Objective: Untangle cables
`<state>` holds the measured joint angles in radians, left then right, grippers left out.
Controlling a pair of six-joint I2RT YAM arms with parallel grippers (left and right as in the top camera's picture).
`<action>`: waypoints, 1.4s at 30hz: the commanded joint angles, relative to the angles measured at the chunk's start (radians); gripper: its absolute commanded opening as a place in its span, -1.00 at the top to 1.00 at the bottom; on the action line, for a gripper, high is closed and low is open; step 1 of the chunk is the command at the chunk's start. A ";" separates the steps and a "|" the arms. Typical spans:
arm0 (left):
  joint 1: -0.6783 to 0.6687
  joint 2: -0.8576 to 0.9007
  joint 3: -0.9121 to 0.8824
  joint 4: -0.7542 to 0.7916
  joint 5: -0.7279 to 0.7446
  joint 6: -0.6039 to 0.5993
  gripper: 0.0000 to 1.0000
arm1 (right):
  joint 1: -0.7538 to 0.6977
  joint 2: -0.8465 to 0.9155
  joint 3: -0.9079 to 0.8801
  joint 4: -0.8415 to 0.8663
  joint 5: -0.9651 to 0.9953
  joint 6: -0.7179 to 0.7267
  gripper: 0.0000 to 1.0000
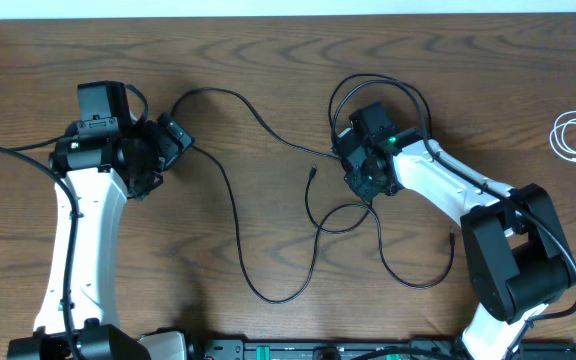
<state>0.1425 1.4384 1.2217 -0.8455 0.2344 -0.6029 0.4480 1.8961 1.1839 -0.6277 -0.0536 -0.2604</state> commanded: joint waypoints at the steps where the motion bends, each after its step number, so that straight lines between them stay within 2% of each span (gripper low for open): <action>1: 0.003 0.004 0.005 -0.003 0.001 -0.004 -0.95 | -0.004 -0.026 -0.003 -0.004 -0.010 0.051 0.40; 5: 0.003 0.004 0.005 -0.003 0.001 -0.005 -0.95 | -0.004 -0.026 -0.003 -0.003 -0.009 0.051 0.51; 8: 0.003 0.004 0.005 -0.003 0.001 -0.004 -0.96 | -0.004 -0.026 -0.003 -0.003 -0.010 0.051 0.70; 11: 0.003 0.004 0.005 -0.003 0.001 -0.004 -0.95 | -0.004 -0.026 -0.003 0.010 -0.011 0.051 0.98; 17: 0.003 0.004 0.005 -0.003 0.001 -0.004 -0.95 | -0.016 -0.047 0.013 0.031 -0.087 0.060 0.98; 22: 0.003 0.004 0.005 -0.003 0.001 -0.005 -0.95 | -0.059 -0.126 0.043 0.057 -0.144 0.178 0.98; 27: 0.003 0.004 0.005 -0.003 0.001 -0.004 -0.96 | -0.111 -0.275 0.048 0.093 -0.145 0.344 0.98; 42: 0.003 0.004 0.005 -0.003 0.001 -0.004 -0.96 | -0.329 -0.757 0.048 0.085 -0.132 0.538 0.98</action>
<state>0.1425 1.4384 1.2217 -0.8455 0.2344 -0.6033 0.1638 1.2121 1.2106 -0.5362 -0.1886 0.2005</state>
